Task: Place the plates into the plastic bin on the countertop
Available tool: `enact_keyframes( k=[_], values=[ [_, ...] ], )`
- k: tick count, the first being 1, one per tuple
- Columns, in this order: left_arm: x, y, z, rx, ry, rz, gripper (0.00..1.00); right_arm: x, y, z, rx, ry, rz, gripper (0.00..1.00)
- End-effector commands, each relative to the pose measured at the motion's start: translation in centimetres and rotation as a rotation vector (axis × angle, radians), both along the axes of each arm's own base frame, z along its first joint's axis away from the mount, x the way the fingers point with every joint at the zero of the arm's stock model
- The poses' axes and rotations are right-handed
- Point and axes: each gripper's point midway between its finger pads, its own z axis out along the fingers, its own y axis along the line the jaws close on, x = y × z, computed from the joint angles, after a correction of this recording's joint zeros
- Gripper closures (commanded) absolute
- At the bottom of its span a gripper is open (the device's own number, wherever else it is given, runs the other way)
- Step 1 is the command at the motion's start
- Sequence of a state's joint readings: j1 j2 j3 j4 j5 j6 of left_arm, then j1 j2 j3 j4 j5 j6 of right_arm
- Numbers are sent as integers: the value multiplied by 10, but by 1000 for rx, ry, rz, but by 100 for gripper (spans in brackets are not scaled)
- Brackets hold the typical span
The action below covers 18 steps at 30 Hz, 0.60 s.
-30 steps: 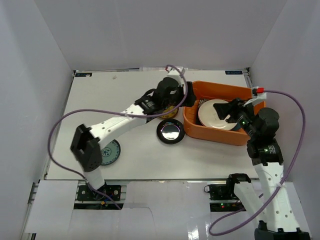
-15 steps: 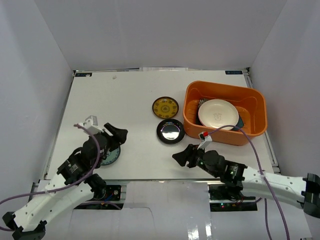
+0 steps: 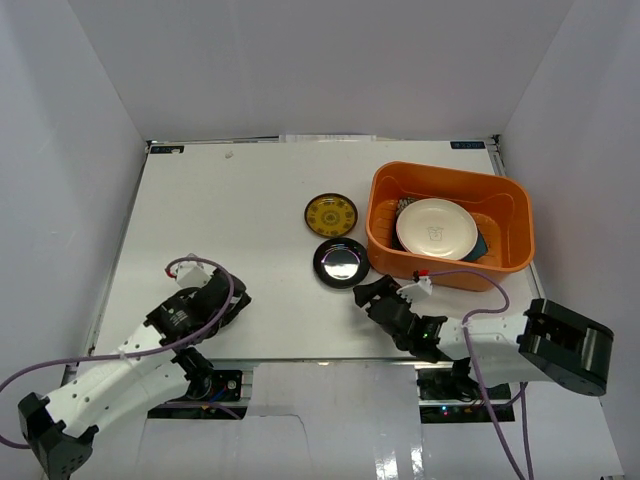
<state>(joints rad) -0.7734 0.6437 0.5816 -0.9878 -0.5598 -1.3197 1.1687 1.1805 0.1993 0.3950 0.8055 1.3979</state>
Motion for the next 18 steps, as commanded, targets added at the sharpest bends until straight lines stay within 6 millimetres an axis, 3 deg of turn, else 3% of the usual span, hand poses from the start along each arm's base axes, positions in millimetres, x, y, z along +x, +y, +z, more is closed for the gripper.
enact_keyframes(
  k=[1, 2, 10, 12, 13, 15, 18],
  values=[
    [15, 5, 13, 77, -38, 22, 21, 31, 10, 21, 163, -12, -156, 28],
    [20, 6, 15, 106, -53, 16, 21, 35, 10, 10, 144, 10, -168, 30],
    [41, 13, 27, 324, -81, -58, 22, 52, 36, -11, 165, 55, -166, 55],
    [43, 8, 27, 350, -73, -113, 22, 54, 44, -14, 173, 54, -155, 65],
    [46, 4, 28, 345, -81, -132, 22, 54, 46, -19, 158, 59, -139, 79],
    [48, 0, 28, 366, -72, -172, 21, 56, 55, -8, 184, 27, -96, 91],
    [54, -10, 31, 350, -91, -197, 21, 46, 69, 19, 169, -57, 33, 92]
  ],
)
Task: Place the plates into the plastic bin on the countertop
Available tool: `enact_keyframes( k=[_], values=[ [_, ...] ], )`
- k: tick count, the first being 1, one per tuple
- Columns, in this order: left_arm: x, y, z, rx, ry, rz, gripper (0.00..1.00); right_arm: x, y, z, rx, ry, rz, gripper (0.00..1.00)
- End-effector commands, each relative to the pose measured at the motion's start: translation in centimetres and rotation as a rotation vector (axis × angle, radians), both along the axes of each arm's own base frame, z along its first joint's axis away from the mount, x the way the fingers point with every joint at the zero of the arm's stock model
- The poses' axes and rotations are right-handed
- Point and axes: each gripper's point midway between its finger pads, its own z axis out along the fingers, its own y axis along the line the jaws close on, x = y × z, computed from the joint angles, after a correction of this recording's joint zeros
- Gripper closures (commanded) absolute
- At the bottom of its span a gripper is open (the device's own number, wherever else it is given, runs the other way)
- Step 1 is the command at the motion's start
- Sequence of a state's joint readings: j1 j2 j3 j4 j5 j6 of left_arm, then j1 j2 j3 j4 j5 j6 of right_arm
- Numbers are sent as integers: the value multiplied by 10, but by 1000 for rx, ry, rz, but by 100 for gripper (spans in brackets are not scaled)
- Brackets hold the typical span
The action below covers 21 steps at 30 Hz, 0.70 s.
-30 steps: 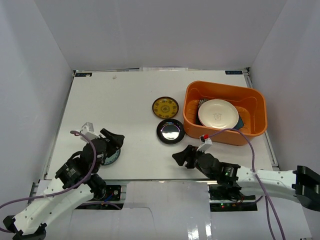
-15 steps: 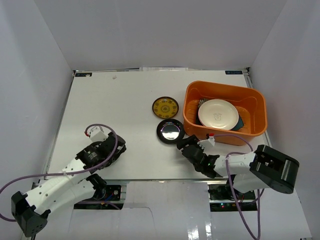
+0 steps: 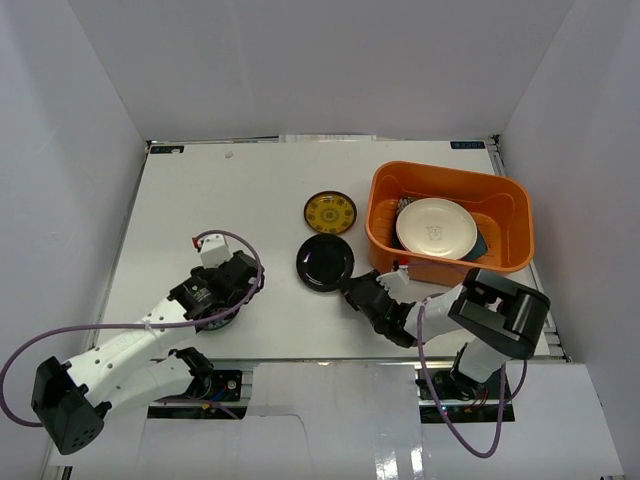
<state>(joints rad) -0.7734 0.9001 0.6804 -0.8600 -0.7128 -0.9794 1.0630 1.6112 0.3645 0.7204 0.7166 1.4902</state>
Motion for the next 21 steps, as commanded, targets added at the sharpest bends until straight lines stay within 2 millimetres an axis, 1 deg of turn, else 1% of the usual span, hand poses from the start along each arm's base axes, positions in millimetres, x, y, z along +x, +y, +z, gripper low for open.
enact_keyframes(
  k=[1, 2, 3, 4, 5, 6, 7, 8, 9, 10, 11, 12, 13, 14, 15, 16, 17, 18, 19, 20, 21],
  values=[
    [20, -20, 25, -29, -73, -80, 21, -5, 22, 57, 48, -165, 129, 92],
    [25, -27, 30, -43, -90, -102, 21, -7, 25, 73, 45, -212, 154, 92],
    [34, -37, 39, -56, -122, -132, 22, -10, 25, 87, -8, -277, 182, 92],
    [43, -45, 55, -77, -159, -138, 22, -10, 21, 99, -33, -304, 185, 92],
    [49, -48, 63, -81, -182, -136, 23, -10, 14, 130, -7, -362, 170, 92],
    [60, -52, 74, -99, -222, -123, 24, -8, 9, 147, -59, -415, 173, 92],
    [69, -59, 79, -95, -230, -135, 25, -6, -5, 176, -72, -479, 140, 92],
    [75, -65, 81, -111, -239, -151, 26, -4, -14, 191, -118, -520, 129, 92],
    [89, -72, 90, -160, -282, -153, 26, 3, -27, 203, -205, -558, 109, 92],
    [93, -89, 80, -205, -246, -209, 27, 6, -40, 241, -190, -617, 75, 92],
    [99, -98, 77, -239, -242, -233, 27, 10, -51, 243, -265, -610, 77, 92],
    [111, -109, 83, -288, -274, -251, 27, 25, -73, 261, -308, -617, 15, 92],
    [116, -118, 78, -310, -259, -279, 27, 30, -92, 271, -330, -624, -20, 92],
    [124, -136, 63, -333, -202, -317, 27, 36, -105, 266, -384, -598, -28, 92],
    [132, -145, 58, -348, -186, -330, 27, 50, -131, 267, -416, -583, -80, 92],
    [137, -151, 50, -357, -160, -340, 27, 55, -147, 274, -441, -584, -111, 92],
    [145, -167, 33, -370, -104, -370, 27, 60, -159, 273, -468, -567, -128, 92],
    [154, -170, 28, -387, -93, -371, 27, 69, -181, 265, -512, -522, -152, 92],
    [160, -174, 22, -397, -75, -373, 28, 76, -190, 258, -540, -492, -153, 92],
    [166, -177, 15, -408, -64, -373, 28, 80, -200, 257, -566, -472, -162, 92],
    [177, -182, 3, -424, -53, -378, 29, 87, -220, 247, -592, -426, -186, 92]
  ],
)
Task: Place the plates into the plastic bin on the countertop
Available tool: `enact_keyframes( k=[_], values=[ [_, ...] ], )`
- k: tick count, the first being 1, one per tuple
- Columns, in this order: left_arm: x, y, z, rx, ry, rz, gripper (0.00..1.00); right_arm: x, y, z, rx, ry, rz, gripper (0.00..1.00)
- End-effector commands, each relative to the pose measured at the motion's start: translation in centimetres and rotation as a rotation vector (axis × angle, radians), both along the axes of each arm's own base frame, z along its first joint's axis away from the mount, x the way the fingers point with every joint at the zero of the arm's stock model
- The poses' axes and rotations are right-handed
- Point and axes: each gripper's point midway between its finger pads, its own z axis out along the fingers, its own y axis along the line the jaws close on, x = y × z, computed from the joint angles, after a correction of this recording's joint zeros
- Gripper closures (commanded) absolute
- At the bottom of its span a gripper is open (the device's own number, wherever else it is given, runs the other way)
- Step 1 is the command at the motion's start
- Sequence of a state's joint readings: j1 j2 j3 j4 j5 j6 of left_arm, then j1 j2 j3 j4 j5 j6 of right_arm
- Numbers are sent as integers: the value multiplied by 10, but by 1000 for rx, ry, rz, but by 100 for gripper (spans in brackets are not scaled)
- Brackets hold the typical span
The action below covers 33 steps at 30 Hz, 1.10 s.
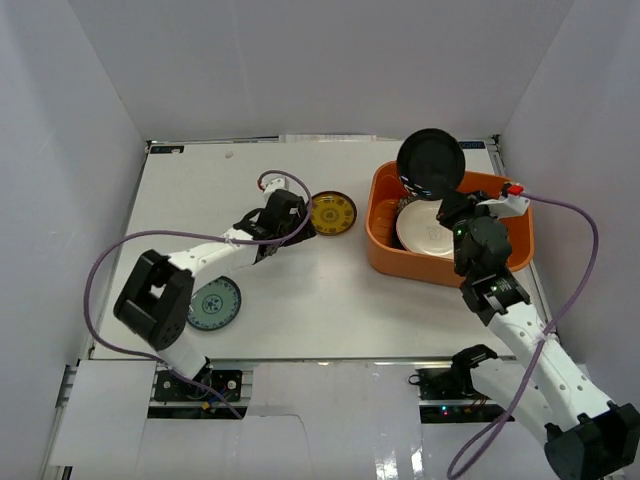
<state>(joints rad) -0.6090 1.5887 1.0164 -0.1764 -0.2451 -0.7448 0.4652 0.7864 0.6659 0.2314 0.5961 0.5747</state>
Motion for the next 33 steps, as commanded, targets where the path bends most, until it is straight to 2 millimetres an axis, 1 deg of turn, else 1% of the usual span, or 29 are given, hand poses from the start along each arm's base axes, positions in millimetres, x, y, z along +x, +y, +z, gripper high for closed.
enact_keyframes(
  k=[1, 2, 3, 4, 5, 6, 7, 8, 9, 12, 13, 15, 16, 17, 18, 19, 20, 21, 22, 23, 24, 25, 26, 27, 29, 30, 31, 32, 33],
  values=[
    [26, -25, 3, -127, -9, -73, 29, 15, -29, -44, -159, 191, 4, 92],
    [32, -26, -3, -142, 5, -64, 31, 20, -50, -52, -151, 221, -39, 92],
    [40, -23, -18, -148, 41, -57, 31, 23, -47, -64, -138, 260, 17, 92],
    [45, -21, -25, -153, 55, -51, 32, 28, -51, -79, -125, 305, 30, 92],
    [48, -20, -32, -157, 71, -46, 33, 29, -61, -89, -103, 332, 18, 92],
    [55, -15, -43, -163, 91, -32, 35, 30, -58, -96, -94, 351, 43, 92],
    [55, -19, -46, -185, 104, -51, 36, 31, -60, -105, -91, 374, 39, 92],
    [54, -19, -51, -192, 117, -54, 37, 30, -61, -109, -93, 383, 38, 91],
    [63, -23, -44, -221, 80, -68, 38, 28, -61, -116, -93, 399, 40, 89],
    [68, -29, -50, -234, 85, -79, 40, 24, -58, -119, -88, 398, 60, 57],
    [69, -30, -54, -236, 89, -80, 41, 22, -56, -115, -88, 387, 70, 41],
    [74, -33, -54, -244, 82, -79, 41, 18, -49, -113, -92, 387, 113, 33],
    [76, -34, -56, -245, 84, -79, 42, 15, -46, -106, -100, 367, 132, 29],
    [80, -35, -61, -240, 89, -75, 43, 13, -43, -101, -101, 350, 152, 28],
    [81, -36, -64, -234, 97, -74, 44, 5, -35, -98, -99, 345, 202, 26],
    [83, -36, -68, -228, 102, -71, 47, 1, -28, -95, -100, 338, 241, 26],
    [86, -35, -71, -221, 102, -62, 56, -2, -23, -86, -105, 319, 271, 26],
    [87, -33, -73, -216, 104, -51, 65, -10, -10, -82, -96, 310, 352, 26],
    [89, -31, -73, -218, 101, -40, 73, -18, 0, -71, -80, 274, 399, 28],
    [90, -31, -72, -227, 97, -33, 90, -25, 15, -66, -69, 255, 461, 29],
    [93, -27, -68, -233, 89, -25, 97, -35, 29, -59, -57, 225, 528, 30],
    [95, -25, -64, -237, 82, -25, 100, -41, 40, -59, -53, 218, 564, 33],
    [96, -23, -58, -240, 74, -30, 100, -55, 66, -63, -49, 226, 650, 34],
    [97, -16, -45, -243, 51, -32, 100, -58, 73, -66, -54, 231, 648, 35],
    [97, -6, -25, -253, 15, -25, 100, -69, 101, -70, -59, 235, 714, 39],
    [100, 5, -12, -257, -14, -11, 100, -82, 129, -79, -63, 253, 781, 39],
    [94, 14, 14, -272, -61, -2, 100, -86, 145, -76, -63, 230, 817, 40],
    [94, 25, 29, -279, -93, 18, 100, -107, 173, -80, -77, 236, 906, 40],
    [91, 32, 43, -290, -121, 30, 100, -106, 181, -80, -84, 235, 885, 40]
  ],
)
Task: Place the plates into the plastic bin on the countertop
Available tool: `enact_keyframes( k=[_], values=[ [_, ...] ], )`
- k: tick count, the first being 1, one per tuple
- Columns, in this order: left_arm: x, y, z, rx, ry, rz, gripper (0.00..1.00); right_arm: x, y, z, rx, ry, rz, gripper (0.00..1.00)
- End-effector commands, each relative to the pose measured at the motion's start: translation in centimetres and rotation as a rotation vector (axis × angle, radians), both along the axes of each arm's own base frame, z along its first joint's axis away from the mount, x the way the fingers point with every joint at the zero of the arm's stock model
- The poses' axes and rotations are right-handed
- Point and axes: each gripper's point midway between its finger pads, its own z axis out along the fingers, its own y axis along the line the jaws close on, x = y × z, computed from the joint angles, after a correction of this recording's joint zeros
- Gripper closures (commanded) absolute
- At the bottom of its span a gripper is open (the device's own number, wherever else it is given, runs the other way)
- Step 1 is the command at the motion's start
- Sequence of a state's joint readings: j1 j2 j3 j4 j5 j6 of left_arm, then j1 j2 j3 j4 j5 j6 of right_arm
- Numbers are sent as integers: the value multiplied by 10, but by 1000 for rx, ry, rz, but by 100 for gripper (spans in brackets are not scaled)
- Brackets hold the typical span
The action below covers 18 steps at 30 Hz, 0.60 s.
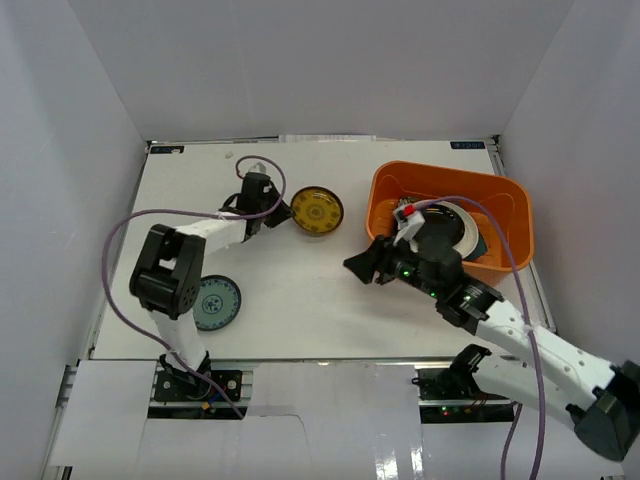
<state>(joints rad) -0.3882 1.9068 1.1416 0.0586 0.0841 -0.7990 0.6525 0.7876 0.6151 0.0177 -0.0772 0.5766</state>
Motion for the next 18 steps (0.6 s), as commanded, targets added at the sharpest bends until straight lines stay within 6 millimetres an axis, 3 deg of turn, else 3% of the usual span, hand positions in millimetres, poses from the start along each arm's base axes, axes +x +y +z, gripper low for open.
enact_keyframes(
  k=[1, 2, 4, 5, 6, 7, 8, 9, 11, 12, 13, 14, 15, 16, 17, 18],
  values=[
    [-1, 37, 120, -66, -248, 80, 100, -14, 51, -18, -22, 22, 53, 41],
    [-4, 49, 133, -74, -268, 107, 100, -32, 75, -15, -10, 7, 123, 41],
    [-13, 65, 163, -90, -318, 149, 100, -40, 106, -30, -33, 32, 167, 41],
    [-23, 79, 191, -102, -373, 178, 100, -55, 126, -27, -8, 23, 217, 40],
    [-29, 83, 208, -113, -408, 185, 100, -58, 138, -29, 4, 28, 232, 38],
    [-34, 93, 220, -104, -434, 217, 100, -61, 155, -47, -11, 70, 251, 36],
    [-47, 102, 244, -106, -480, 242, 100, -67, 168, -53, -7, 87, 276, 35],
    [-53, 107, 258, -105, -508, 251, 100, -67, 183, -75, -26, 126, 295, 34],
    [-64, 115, 279, -91, -556, 261, 100, -67, 208, -77, 15, 163, 312, 32],
    [-77, 119, 297, -101, -596, 261, 100, -68, 222, -104, -16, 206, 337, 30],
    [-84, 120, 304, -103, -617, 254, 100, -68, 233, -110, -19, 225, 354, 29],
    [-91, 119, 311, -105, -638, 233, 100, -62, 254, -97, 16, 226, 367, 29],
    [-101, 120, 321, -116, -666, 223, 100, -66, 266, -129, -37, 286, 394, 29],
    [-106, 118, 325, -118, -674, 207, 100, -66, 277, -132, -34, 302, 413, 28],
    [-111, 118, 324, -113, -665, 194, 100, -61, 296, -121, -1, 297, 421, 28],
    [-121, 114, 330, -132, -679, 158, 100, -59, 303, -148, -36, 340, 415, 28]
  ],
)
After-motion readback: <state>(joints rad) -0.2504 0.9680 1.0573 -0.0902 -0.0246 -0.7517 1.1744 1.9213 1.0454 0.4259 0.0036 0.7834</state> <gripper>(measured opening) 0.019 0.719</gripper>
